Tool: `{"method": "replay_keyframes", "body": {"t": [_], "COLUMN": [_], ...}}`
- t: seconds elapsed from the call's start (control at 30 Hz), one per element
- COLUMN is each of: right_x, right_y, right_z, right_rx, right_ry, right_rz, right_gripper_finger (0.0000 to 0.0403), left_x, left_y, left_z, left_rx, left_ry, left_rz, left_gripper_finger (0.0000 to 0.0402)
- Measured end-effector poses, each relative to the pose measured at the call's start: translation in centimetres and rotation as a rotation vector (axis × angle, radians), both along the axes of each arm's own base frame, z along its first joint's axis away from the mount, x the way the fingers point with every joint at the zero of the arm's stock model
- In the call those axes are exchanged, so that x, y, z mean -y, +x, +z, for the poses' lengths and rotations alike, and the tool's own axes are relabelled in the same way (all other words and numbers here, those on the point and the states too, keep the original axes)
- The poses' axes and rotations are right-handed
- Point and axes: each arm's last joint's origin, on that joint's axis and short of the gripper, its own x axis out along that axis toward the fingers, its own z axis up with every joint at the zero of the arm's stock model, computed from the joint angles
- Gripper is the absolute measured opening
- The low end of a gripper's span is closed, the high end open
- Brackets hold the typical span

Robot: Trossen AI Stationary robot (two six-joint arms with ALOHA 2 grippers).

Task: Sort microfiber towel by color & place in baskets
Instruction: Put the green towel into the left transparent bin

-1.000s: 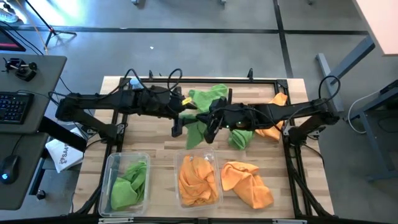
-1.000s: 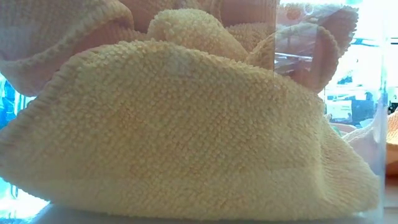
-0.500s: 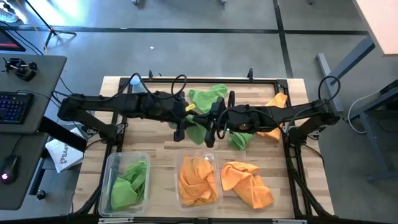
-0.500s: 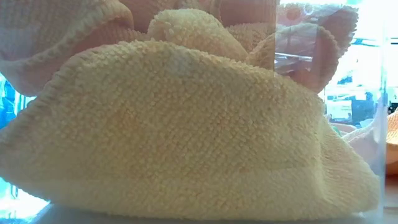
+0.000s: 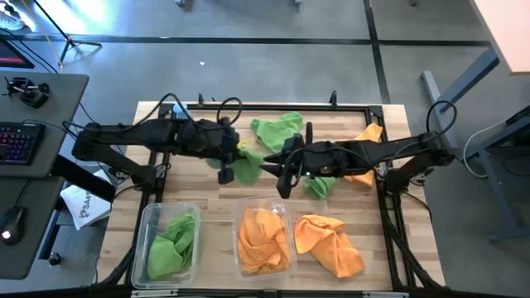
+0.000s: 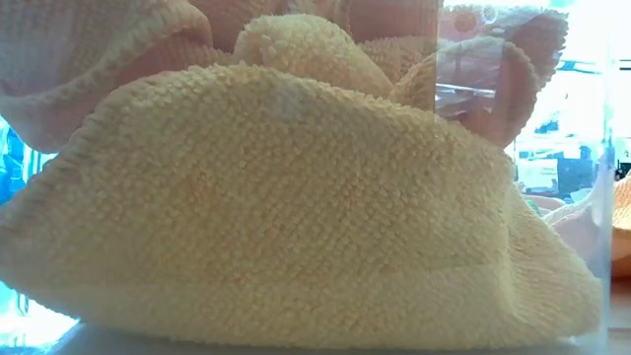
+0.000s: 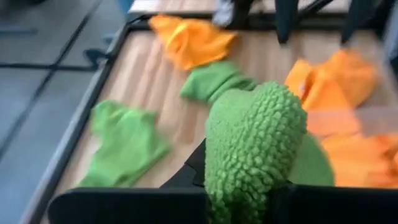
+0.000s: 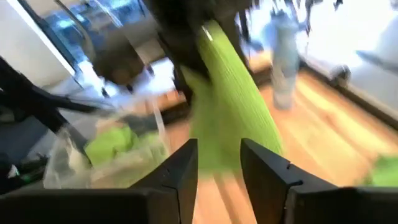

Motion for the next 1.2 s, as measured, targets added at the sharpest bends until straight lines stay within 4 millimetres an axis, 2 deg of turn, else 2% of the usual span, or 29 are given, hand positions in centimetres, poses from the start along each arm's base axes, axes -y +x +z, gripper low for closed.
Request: {"method": "replay_keyframes", "body": {"t": [0.13,0.3,0.5,0.73,0.87,1.0,1.2], "right_x": [0.0,-1.1,-3.1,-4.8,-5.2,-5.3,-5.3], "right_y": [-1.6,-3.0,-4.3,-5.2,-5.4,-5.4,-5.4], "right_z": [-0.5,-1.6,-2.3,-2.4,-2.4,-2.4,-2.4], "right_rx": [-0.123,-0.267,-0.338,-0.347,-0.344,-0.344,-0.345], "right_ry": [0.080,0.085,0.013,-0.068,-0.085,-0.085,-0.085], "right_rz": [-0.018,-0.026,-0.056,-0.052,-0.045,-0.041,-0.039], "right_gripper_finger": [0.0125,0.0117,0.0101,0.0087,0.0087,0.0087,0.0087], "left_x": [1.3,4.4,8.5,14.0,17.1,19.8,21.9], "left_y": [-2.6,-6.0,-10.9,-15.0,-16.3,-16.5,-15.8], "left_z": [1.6,2.6,2.1,1.9,0.9,0.4,-0.5], "left_rx": [-0.101,-0.202,-0.320,-0.325,-0.418,-0.398,-0.377], "left_ry": [0.036,-0.026,-0.145,-0.360,-0.476,-0.547,-0.569], "left_rz": [0.048,0.033,0.085,0.027,0.041,0.020,0.013], "left_gripper_finger": [0.0003,0.0001,0.0001,0.0001,0.0000,0.0000,0.0000]}}
